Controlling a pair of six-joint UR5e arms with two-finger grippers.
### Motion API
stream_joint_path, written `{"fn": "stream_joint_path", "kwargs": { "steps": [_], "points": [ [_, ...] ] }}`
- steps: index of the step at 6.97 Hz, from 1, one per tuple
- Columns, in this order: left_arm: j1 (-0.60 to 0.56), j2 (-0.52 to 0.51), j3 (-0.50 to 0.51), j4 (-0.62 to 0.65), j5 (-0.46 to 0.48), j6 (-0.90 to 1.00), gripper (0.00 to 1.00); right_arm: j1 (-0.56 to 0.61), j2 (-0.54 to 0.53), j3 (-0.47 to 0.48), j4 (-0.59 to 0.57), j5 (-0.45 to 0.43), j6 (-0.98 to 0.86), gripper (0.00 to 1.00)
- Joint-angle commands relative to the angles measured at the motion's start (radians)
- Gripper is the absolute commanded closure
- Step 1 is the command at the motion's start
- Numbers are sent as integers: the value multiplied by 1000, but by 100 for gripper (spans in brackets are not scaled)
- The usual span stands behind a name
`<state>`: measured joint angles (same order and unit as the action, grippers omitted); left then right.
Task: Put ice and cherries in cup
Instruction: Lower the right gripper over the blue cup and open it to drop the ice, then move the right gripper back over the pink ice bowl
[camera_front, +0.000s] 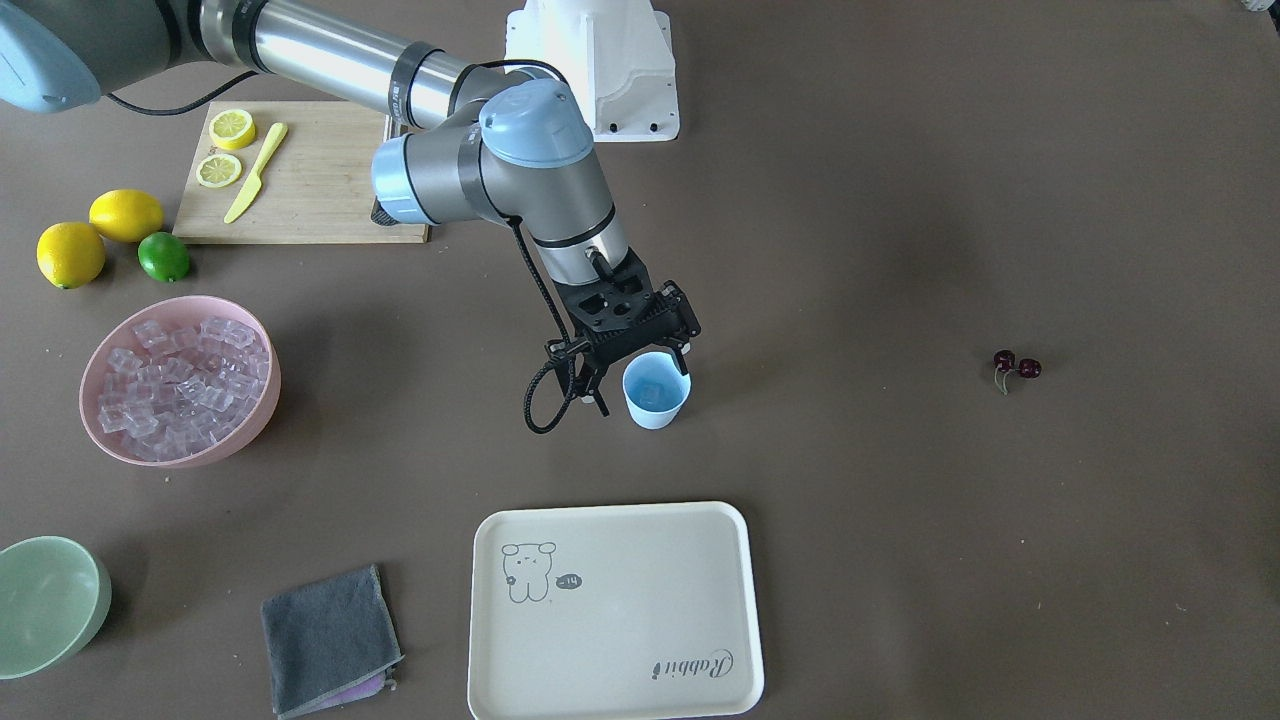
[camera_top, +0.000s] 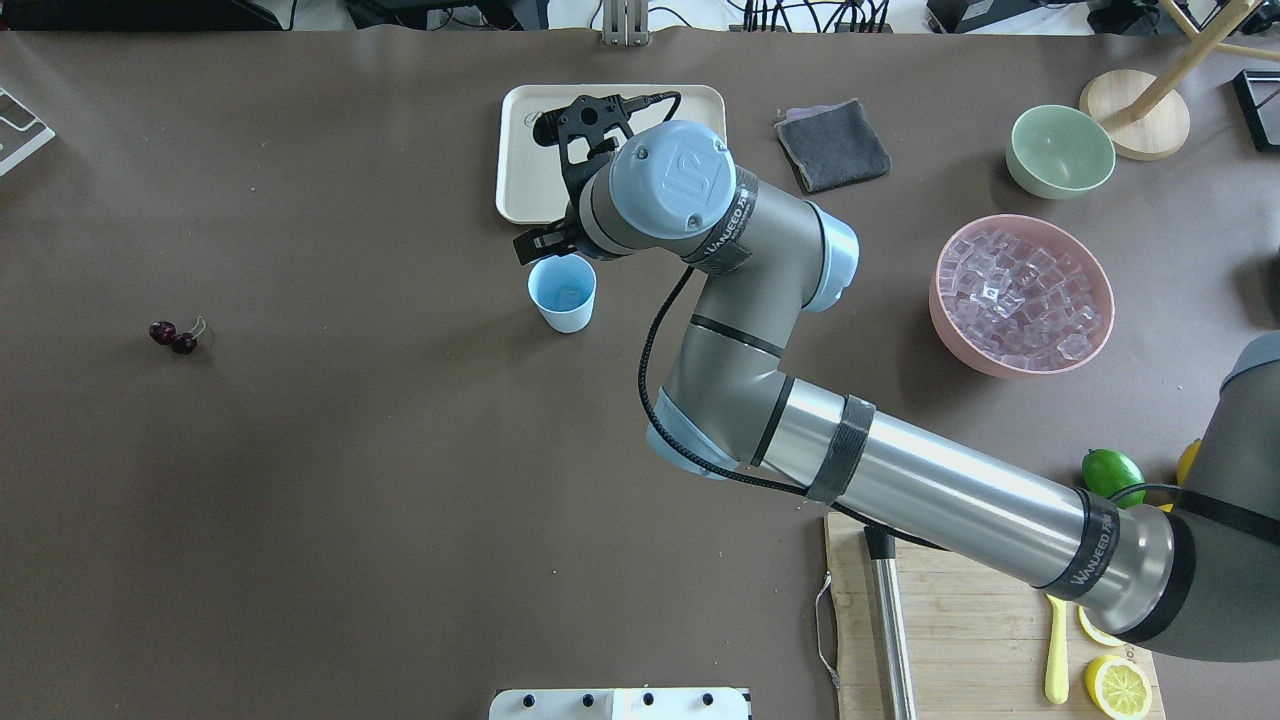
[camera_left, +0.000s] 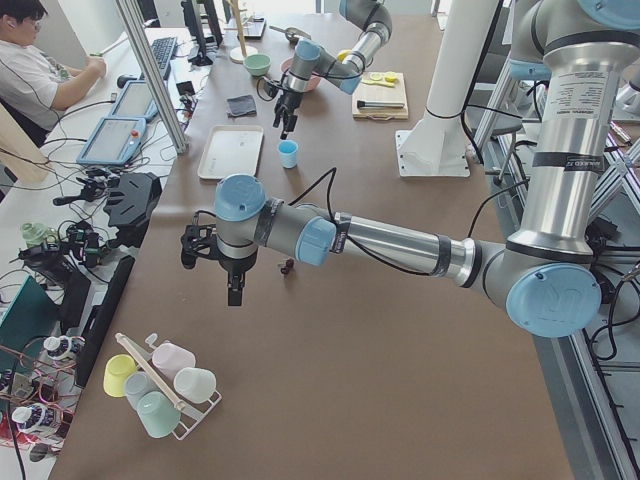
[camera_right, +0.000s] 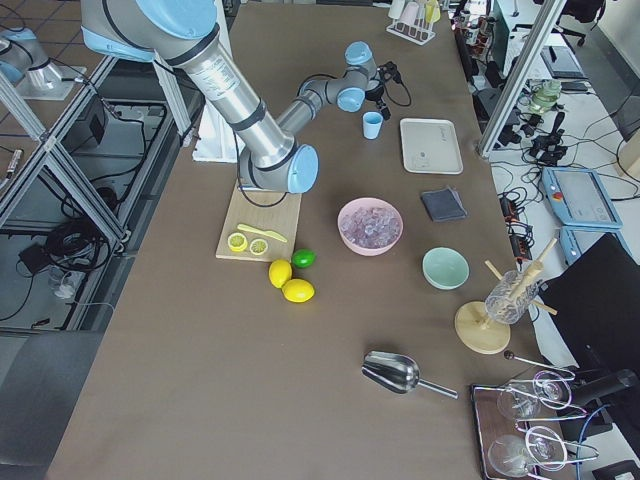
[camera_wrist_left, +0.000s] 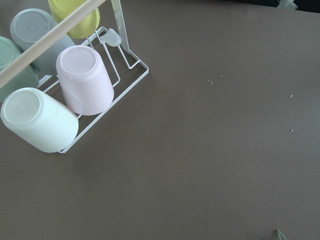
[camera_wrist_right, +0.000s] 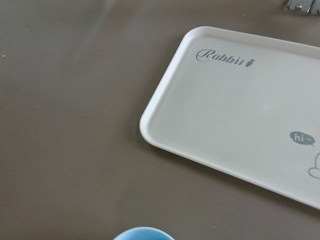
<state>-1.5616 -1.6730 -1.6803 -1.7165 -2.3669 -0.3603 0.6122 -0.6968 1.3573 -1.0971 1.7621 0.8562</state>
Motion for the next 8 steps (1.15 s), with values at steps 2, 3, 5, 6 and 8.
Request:
{"fn": "stream_joint_path", "kwargs": {
  "steps": [2,3,5,6,8],
  "points": [
    [-1,1,-13,0,2,-2,2,243,-281,239,-13,311,-78,0],
    [-3,1,-15,0,2,0,2,303,-364,317,-39,318,-139,0],
    [-5,2,-21,0,2,1,2,368,-447,438,-227,333,-268,1],
    [-5,2,-21,0,3,1,2,377,-502,477,-281,327,-342,1],
    [-5,27,-56,-2,5,1,2,377,-599,471,-284,298,-475,1]
  ]
}}
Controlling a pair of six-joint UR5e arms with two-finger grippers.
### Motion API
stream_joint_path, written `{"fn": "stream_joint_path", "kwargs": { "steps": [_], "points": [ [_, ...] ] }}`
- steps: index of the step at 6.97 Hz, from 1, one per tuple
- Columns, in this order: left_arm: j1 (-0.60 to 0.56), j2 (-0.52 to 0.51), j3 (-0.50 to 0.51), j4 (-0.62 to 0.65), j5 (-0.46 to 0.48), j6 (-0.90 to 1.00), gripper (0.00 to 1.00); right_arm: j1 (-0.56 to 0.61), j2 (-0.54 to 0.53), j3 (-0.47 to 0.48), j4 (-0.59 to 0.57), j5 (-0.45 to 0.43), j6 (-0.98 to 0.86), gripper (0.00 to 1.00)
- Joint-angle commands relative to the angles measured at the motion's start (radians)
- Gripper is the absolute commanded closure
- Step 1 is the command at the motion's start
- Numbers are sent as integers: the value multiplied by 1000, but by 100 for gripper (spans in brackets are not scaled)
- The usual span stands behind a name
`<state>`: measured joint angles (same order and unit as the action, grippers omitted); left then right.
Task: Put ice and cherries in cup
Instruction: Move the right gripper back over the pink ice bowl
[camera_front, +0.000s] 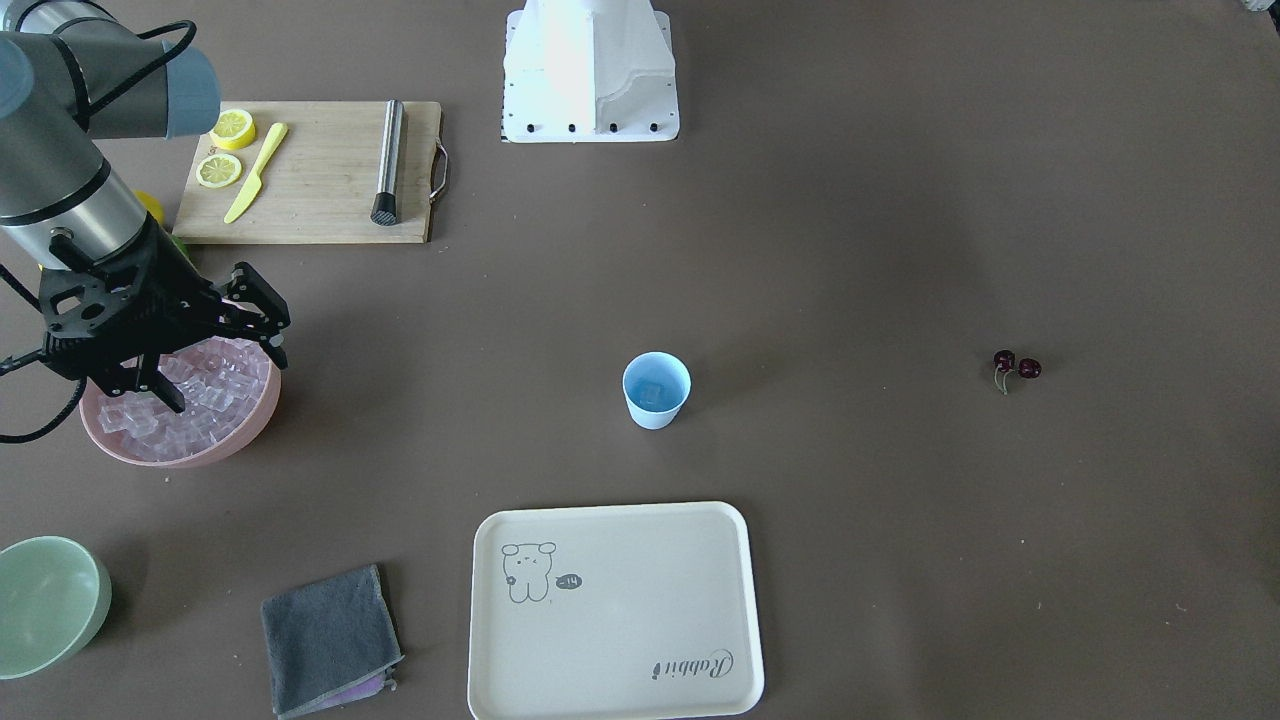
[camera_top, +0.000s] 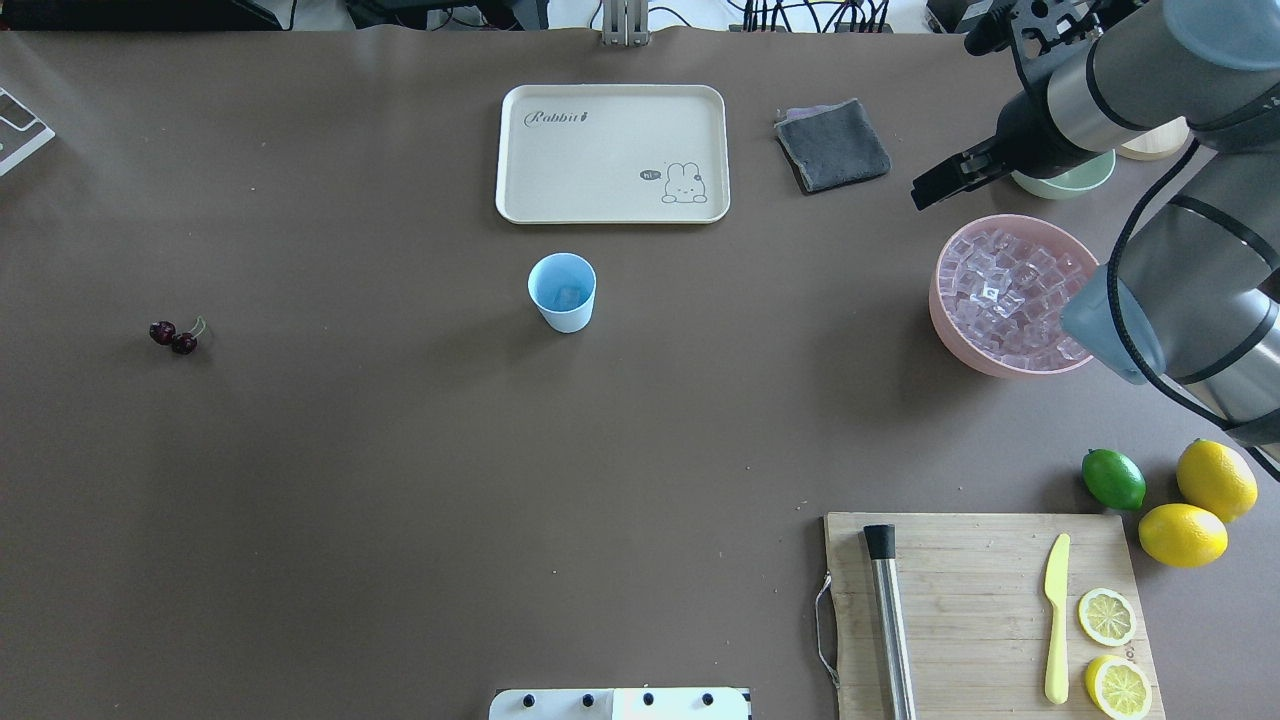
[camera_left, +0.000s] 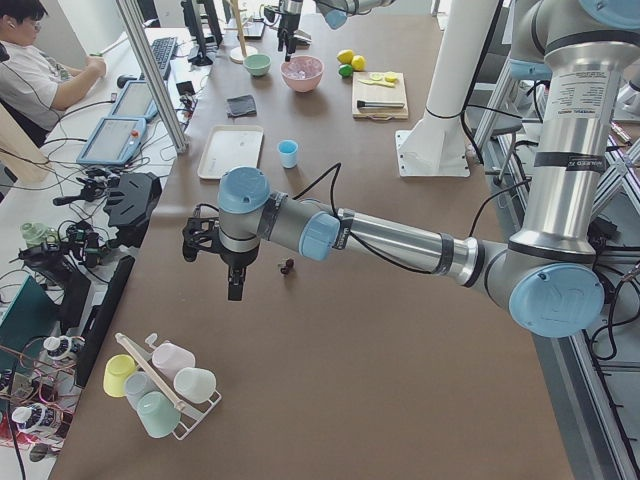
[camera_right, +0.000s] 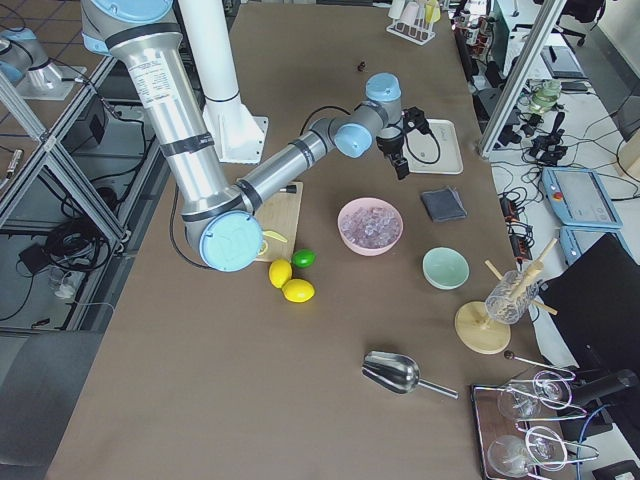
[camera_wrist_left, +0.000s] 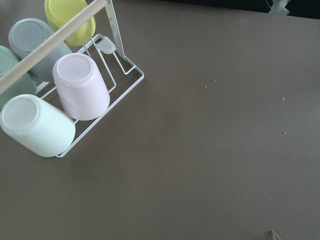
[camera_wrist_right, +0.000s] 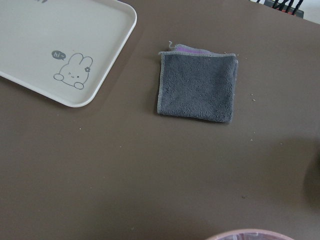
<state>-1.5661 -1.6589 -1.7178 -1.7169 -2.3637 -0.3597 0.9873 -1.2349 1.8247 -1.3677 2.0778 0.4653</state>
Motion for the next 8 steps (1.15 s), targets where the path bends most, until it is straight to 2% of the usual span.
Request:
{"fn": "stream_joint_path", "kwargs": {
  "steps": [1,4,7,8],
  "points": [
    [-2,16,-22,-24,6,1,2,-1,-92,1,-11,-33,-109,3],
    [-2,33,-22,-69,7,-1,2,-44,-145,-30,-10,-59,-198,17],
    [-5,36,-37,-70,6,-1,2,-73,-163,-59,-7,-56,-229,17],
    [-5,37,-36,-70,6,-1,2,-88,-159,-59,-7,-58,-225,22]
  ]
}}
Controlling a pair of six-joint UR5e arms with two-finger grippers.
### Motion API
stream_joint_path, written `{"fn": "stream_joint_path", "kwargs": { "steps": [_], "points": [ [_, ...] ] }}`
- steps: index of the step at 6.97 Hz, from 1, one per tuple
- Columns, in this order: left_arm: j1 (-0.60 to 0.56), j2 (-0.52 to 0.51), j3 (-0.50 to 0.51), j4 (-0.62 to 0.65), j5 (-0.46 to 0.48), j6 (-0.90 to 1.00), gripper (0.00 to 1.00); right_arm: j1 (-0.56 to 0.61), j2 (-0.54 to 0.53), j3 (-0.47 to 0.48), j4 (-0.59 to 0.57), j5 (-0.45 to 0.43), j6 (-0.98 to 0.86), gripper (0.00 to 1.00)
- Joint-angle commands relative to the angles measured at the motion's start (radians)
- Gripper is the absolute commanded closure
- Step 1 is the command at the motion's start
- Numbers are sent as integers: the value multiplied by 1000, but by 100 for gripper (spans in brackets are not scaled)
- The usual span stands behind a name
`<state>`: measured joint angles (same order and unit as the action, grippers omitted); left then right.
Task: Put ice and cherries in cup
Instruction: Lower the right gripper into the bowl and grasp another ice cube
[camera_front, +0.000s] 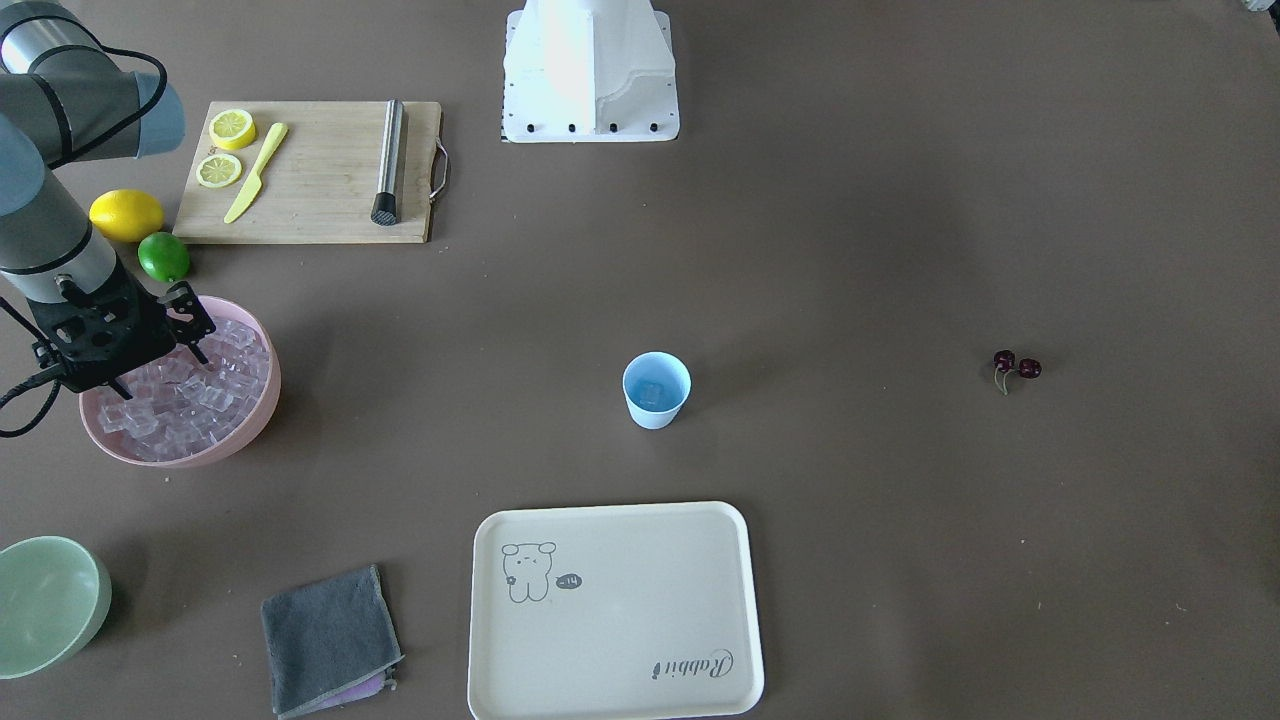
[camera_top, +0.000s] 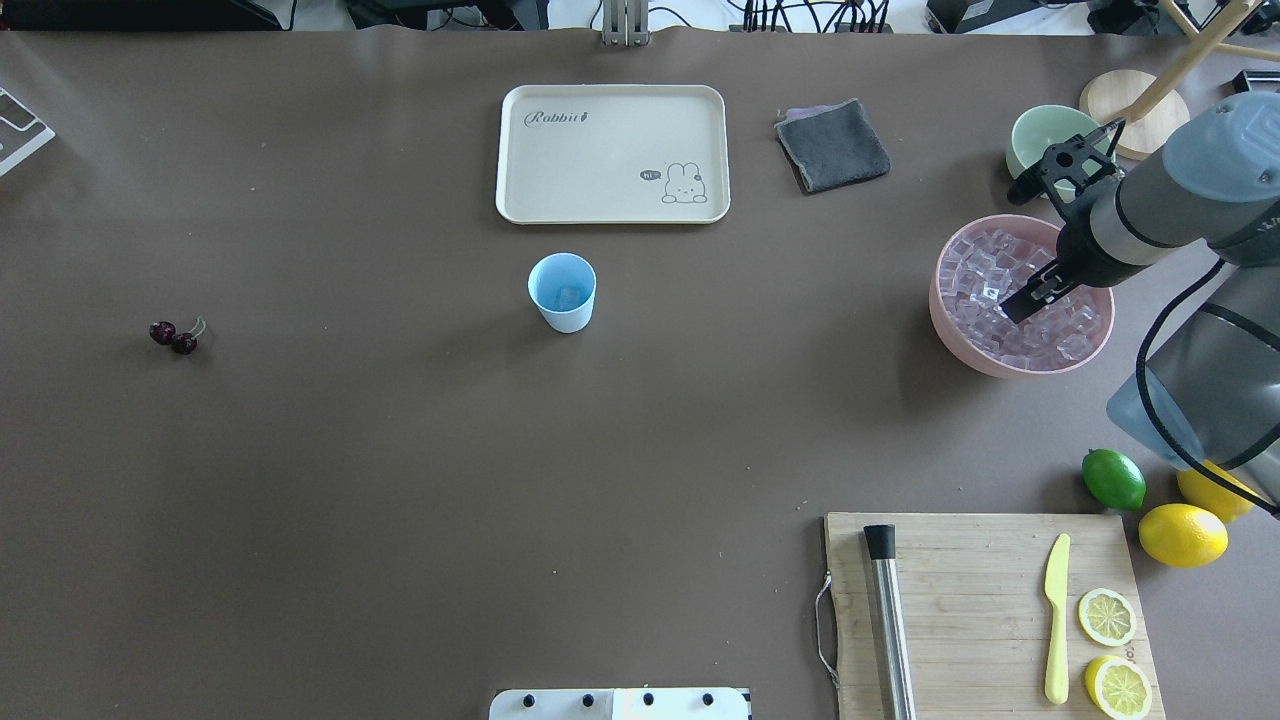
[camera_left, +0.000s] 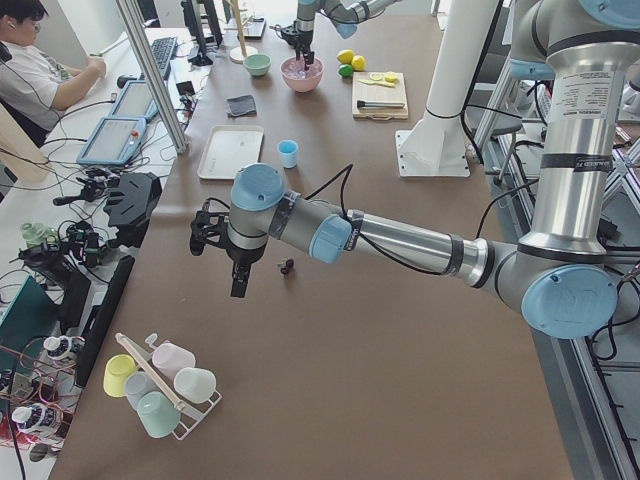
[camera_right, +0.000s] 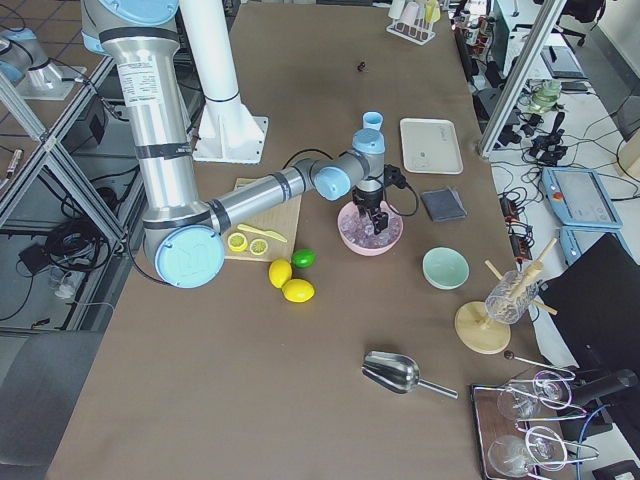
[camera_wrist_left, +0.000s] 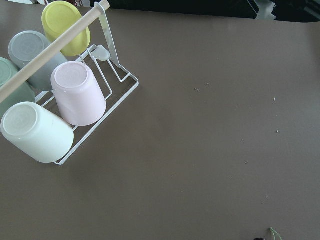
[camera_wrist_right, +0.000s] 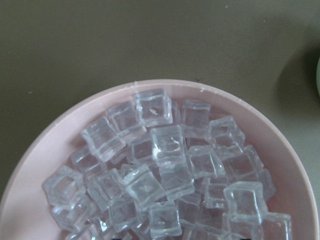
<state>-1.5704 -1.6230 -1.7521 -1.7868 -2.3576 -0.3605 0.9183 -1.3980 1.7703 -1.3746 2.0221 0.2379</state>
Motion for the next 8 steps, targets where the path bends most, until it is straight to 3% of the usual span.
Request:
{"fn": "stream_joint_path", "kwargs": {
  "steps": [1,6,8],
  "points": [
    [0,2,2,0,0,2,2,-25,5,-8,-1,-3,4,25],
    [0,2,-4,-2,-6,-5,2,-35,60,-88,2,-8,-8,25],
    [0,0,-3,-2,-6,-5,2,-33,59,-88,0,-6,-8,32]
  ]
}}
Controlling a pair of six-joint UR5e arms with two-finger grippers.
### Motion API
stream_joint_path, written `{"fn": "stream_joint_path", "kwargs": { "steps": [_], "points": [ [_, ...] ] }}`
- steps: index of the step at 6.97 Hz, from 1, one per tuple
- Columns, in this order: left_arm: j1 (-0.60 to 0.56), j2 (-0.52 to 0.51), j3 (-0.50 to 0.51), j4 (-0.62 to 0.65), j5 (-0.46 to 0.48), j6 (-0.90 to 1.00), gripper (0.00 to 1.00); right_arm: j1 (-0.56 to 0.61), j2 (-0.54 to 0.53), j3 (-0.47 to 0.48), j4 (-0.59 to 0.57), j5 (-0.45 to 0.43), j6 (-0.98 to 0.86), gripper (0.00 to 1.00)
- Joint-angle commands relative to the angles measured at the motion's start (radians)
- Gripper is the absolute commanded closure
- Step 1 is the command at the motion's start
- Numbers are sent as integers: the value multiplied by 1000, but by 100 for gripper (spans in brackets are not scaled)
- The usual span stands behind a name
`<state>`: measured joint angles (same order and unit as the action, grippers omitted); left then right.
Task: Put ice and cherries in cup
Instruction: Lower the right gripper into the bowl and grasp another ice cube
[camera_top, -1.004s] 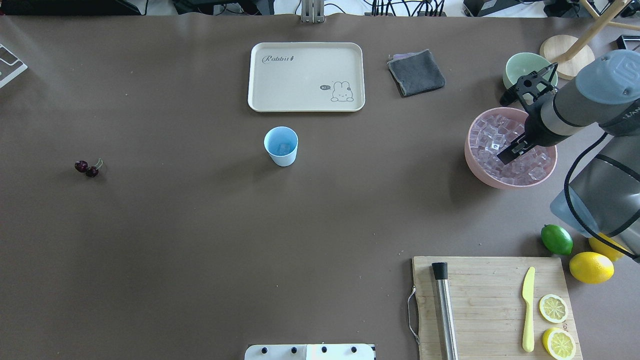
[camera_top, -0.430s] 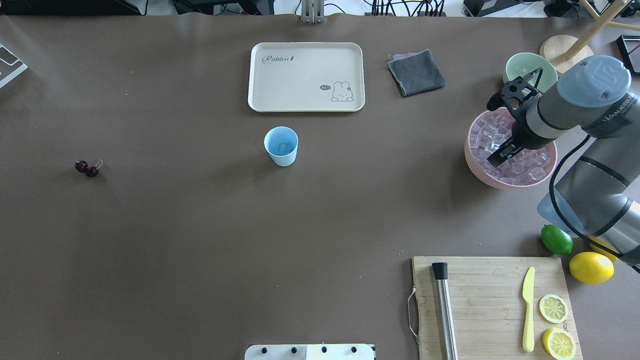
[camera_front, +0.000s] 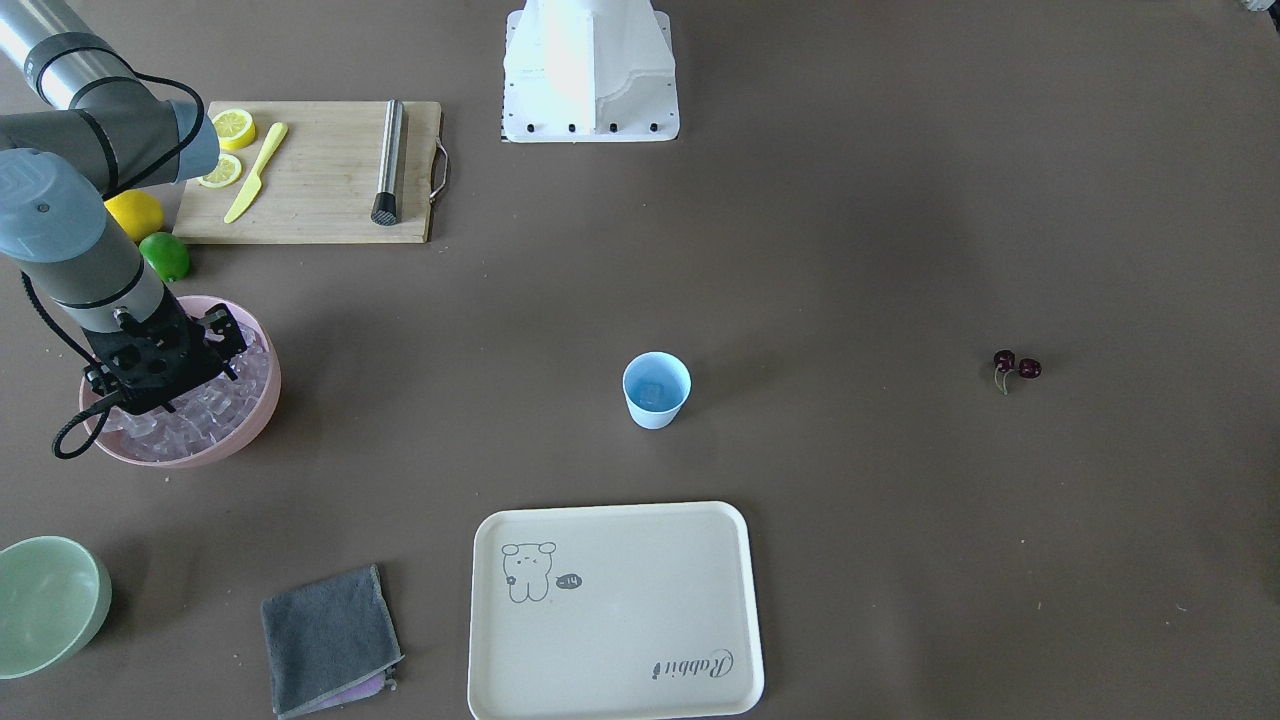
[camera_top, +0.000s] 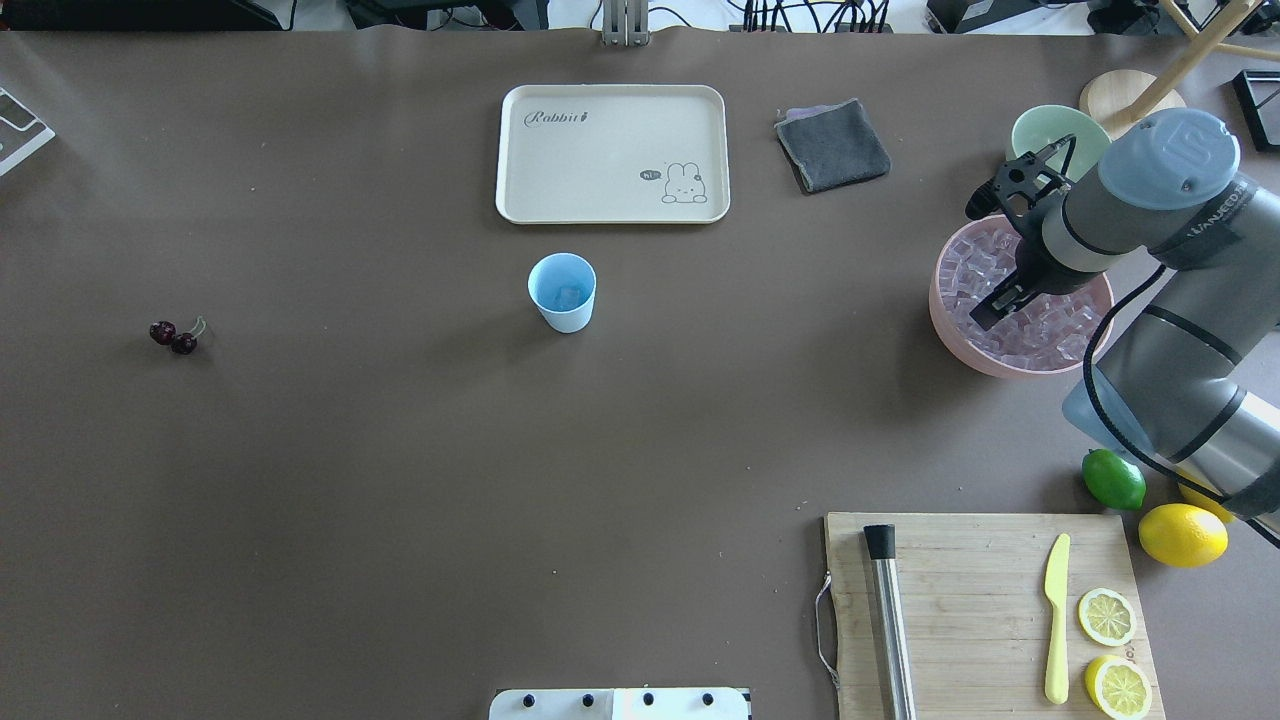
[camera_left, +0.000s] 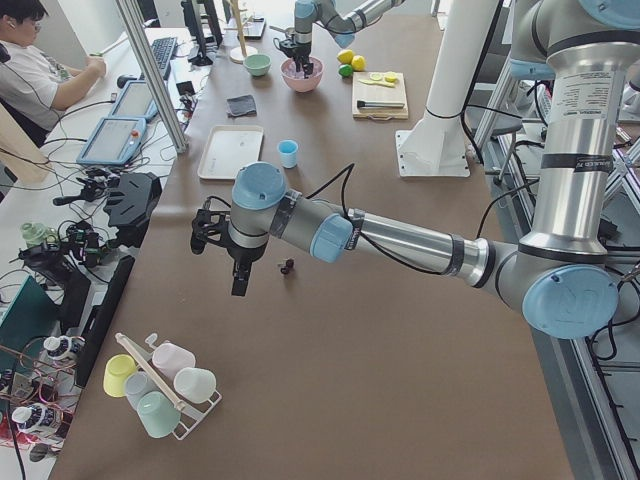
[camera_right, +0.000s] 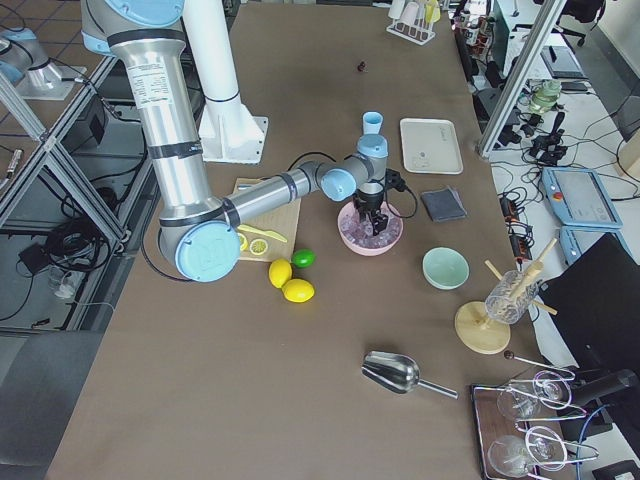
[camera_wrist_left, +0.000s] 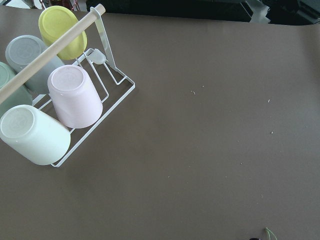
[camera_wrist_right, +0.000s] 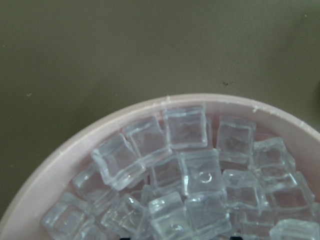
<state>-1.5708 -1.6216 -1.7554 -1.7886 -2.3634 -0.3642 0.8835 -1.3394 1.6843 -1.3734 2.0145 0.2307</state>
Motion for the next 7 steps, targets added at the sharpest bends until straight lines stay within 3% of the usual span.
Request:
{"fn": "stream_joint_path", "kwargs": {
  "steps": [1,2,3,4,7],
  "points": [
    [2,-1,0,0,-1,-1,2,3,0,0,-1,1,1,38],
    [2,-1,-1,0,-1,1,2,8,0,3,-4,3,1,57],
    [2,-1,-1,0,-1,1,2,18,-3,8,-7,6,1,85],
    [2,-1,-3,0,-1,1,2,25,-9,8,-7,4,1,100],
    [2,-3,-4,0,-1,-1,2,63,-9,12,-10,16,2,100]
  ]
}}
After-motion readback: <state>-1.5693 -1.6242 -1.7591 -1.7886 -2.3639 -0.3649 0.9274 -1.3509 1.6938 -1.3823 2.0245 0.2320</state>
